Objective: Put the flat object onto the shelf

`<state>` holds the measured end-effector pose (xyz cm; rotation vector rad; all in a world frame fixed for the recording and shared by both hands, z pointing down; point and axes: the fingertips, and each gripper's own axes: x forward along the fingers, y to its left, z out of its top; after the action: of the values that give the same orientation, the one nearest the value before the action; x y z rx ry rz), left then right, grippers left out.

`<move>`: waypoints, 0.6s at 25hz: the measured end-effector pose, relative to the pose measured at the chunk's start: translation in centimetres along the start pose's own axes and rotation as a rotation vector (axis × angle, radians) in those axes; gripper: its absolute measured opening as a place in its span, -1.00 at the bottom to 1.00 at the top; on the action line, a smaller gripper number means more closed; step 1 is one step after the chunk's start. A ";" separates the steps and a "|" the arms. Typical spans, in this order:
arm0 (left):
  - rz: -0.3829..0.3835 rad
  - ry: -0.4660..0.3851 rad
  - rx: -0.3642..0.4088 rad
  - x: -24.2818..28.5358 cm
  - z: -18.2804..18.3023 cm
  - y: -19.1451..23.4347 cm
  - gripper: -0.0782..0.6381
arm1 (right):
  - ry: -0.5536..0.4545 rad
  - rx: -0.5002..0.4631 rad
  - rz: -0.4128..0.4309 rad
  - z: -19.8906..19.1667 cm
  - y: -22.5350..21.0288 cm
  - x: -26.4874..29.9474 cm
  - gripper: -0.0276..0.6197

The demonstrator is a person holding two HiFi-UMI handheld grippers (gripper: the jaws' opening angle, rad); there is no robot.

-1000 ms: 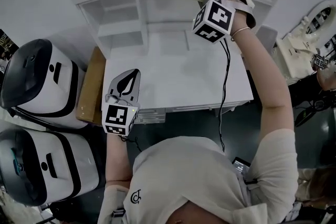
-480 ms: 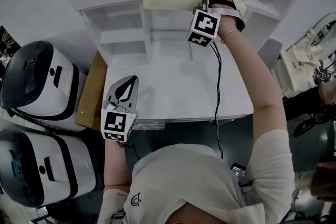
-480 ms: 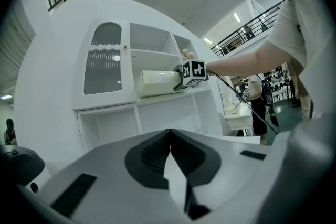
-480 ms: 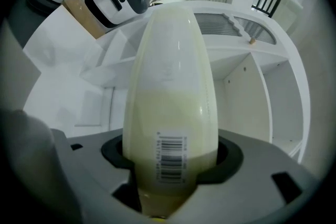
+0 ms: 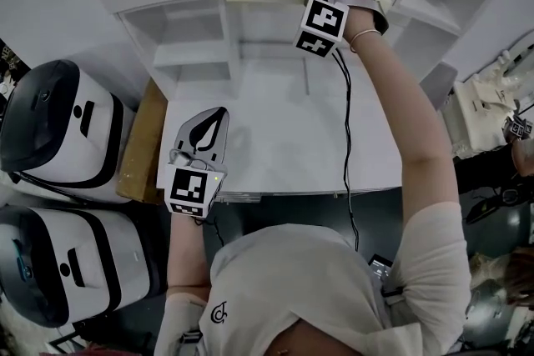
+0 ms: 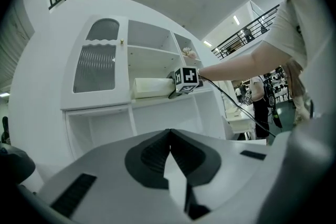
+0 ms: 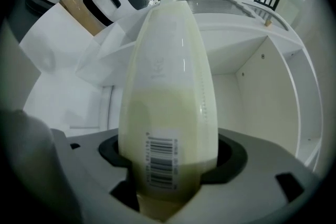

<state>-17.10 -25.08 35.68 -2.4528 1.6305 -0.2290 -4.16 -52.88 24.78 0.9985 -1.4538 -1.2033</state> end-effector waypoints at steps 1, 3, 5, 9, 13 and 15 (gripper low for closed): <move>0.000 -0.005 0.001 0.4 0.1 0.0 -0.74 | 0.002 -0.006 -0.006 0.0 0.1 0.4 0.16; -0.001 -0.015 -0.002 1.1 0.3 0.0 -0.74 | 0.003 -0.017 -0.018 0.0 0.2 1.0 0.16; -0.008 -0.020 -0.002 1.9 0.3 0.1 -0.74 | 0.002 -0.013 -0.021 0.1 -0.1 1.5 0.16; -0.042 -0.010 0.007 3.2 0.1 0.2 -0.74 | 0.025 0.013 0.067 0.1 0.7 2.7 0.37; -0.079 -0.012 0.021 5.0 0.2 1.2 -0.74 | 0.044 0.009 0.146 0.2 1.6 4.1 0.58; -0.097 -0.014 0.024 5.9 0.2 1.8 -0.74 | 0.048 0.013 0.162 0.2 1.8 4.6 0.61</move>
<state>-16.43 -31.17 35.19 -2.5127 1.4961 -0.2430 -5.32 -56.94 27.30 0.8942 -1.4766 -1.0476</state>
